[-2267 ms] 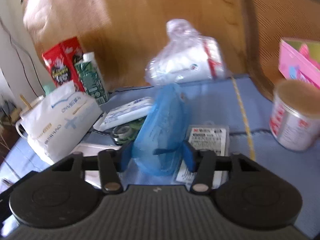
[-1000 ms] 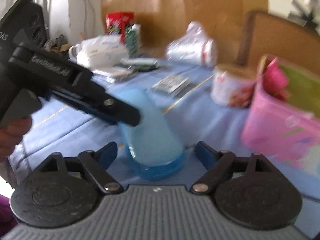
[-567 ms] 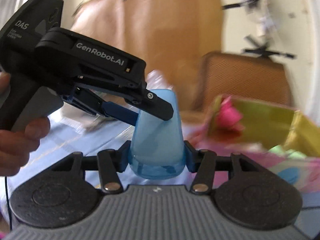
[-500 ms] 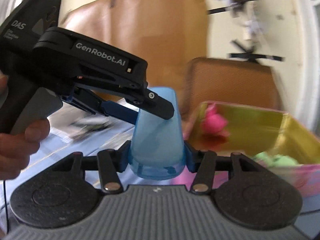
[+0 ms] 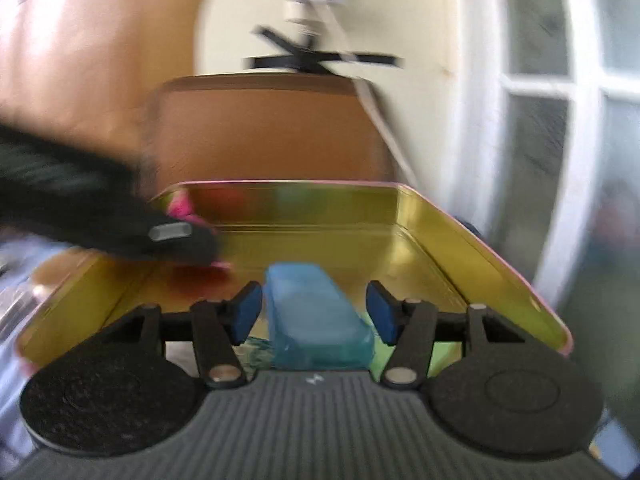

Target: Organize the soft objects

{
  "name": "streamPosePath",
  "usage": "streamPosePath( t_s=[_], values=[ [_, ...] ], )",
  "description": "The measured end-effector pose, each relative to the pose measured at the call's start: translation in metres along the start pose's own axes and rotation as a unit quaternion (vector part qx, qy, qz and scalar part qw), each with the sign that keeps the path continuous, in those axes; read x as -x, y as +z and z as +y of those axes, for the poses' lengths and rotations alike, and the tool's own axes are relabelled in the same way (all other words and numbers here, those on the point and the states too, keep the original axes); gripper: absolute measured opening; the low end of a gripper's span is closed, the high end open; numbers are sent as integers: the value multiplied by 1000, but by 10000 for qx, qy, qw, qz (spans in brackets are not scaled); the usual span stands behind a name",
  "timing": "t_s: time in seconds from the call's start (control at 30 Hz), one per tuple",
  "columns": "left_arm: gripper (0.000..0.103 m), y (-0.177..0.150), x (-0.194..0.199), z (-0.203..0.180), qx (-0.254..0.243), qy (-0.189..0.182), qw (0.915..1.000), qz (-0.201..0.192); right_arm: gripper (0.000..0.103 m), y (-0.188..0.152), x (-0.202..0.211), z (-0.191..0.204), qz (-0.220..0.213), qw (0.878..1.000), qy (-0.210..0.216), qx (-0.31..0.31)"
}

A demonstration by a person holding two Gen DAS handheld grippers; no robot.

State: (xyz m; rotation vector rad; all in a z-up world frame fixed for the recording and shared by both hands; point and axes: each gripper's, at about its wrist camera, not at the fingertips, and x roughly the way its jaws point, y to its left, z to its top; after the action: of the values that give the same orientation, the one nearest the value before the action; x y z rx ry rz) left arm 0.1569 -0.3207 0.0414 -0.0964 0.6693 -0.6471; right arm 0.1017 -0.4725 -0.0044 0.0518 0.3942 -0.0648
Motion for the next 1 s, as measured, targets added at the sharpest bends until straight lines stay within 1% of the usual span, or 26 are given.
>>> streamPosePath(
  t_s=[0.07, 0.1, 0.2, 0.3, 0.33, 0.4, 0.43, 0.5, 0.53, 0.57, 0.6, 0.67, 0.73, 0.77, 0.83, 0.9, 0.97, 1.0],
  values=[
    [64, -6, 17, 3, -90, 3, 9999, -129, 60, 0, 7, -13, -99, 9987, 141, -473],
    [64, -8, 26, 5, -126, -2, 9997, -201, 60, 0, 11, -14, -167, 9983, 121, -550],
    [67, -17, 59, 17, -144, -61, 9990, -408, 60, 2, 27, -7, -492, 9967, 132, -637],
    [67, -35, 97, 38, -100, 78, 9979, -635, 60, 10, 46, 6, -761, 9937, 423, -703],
    [67, -43, 110, 48, -56, 143, 9976, -681, 60, 7, 59, 15, -837, 9926, 541, -698],
    [67, -61, 136, 72, 47, 378, 9966, -733, 60, 11, 69, 35, -908, 9895, 949, -608],
    [67, -71, 149, 86, 99, 568, 9953, -776, 60, 13, 72, 48, -906, 9875, 1181, -521],
    [67, -90, 175, 118, 256, 1078, 9901, -865, 60, 15, 72, 78, -802, 9829, 1631, -288],
    [67, -98, 186, 133, 364, 1308, 9865, -914, 60, 15, 69, 95, -652, 9795, 1899, -188],
    [67, -106, 197, 151, 515, 1590, 9812, -968, 60, 15, 64, 114, -431, 9744, 2200, -132],
    [67, -112, 205, 167, 667, 1861, 9750, -1013, 60, 16, 56, 129, -216, 9691, 2453, -132],
    [67, -124, 218, 201, 1025, 2351, 9598, -1140, 60, 17, 37, 164, 280, 9558, 2922, -146],
    [67, -134, 226, 225, 1340, 2615, 9477, -1248, 60, 22, 15, 204, 654, 9420, 3292, -75],
    [67, -140, 228, 234, 1485, 2634, 9442, -1303, 60, 24, 3, 224, 816, 9376, 3381, -48],
    [66, -145, 229, 245, 1733, 2504, 9434, -1310, 61, 30, -25, 257, 1214, 9302, 3462, -127],
    [68, -145, 233, 243, 1672, 2441, 9434, -1499, 64, 35, -59, 287, 1688, 9206, 3505, -328],
    [68, -144, 230, 238, 1589, 2403, 9463, -1466, 69, 38, -88, 310, 2021, 9159, 3441, -430],
    [69, -144, 229, 238, 1558, 2387, 9474, -1453, 70, 39, -102, 321, 2140, 9161, 3364, -422]
  ],
)
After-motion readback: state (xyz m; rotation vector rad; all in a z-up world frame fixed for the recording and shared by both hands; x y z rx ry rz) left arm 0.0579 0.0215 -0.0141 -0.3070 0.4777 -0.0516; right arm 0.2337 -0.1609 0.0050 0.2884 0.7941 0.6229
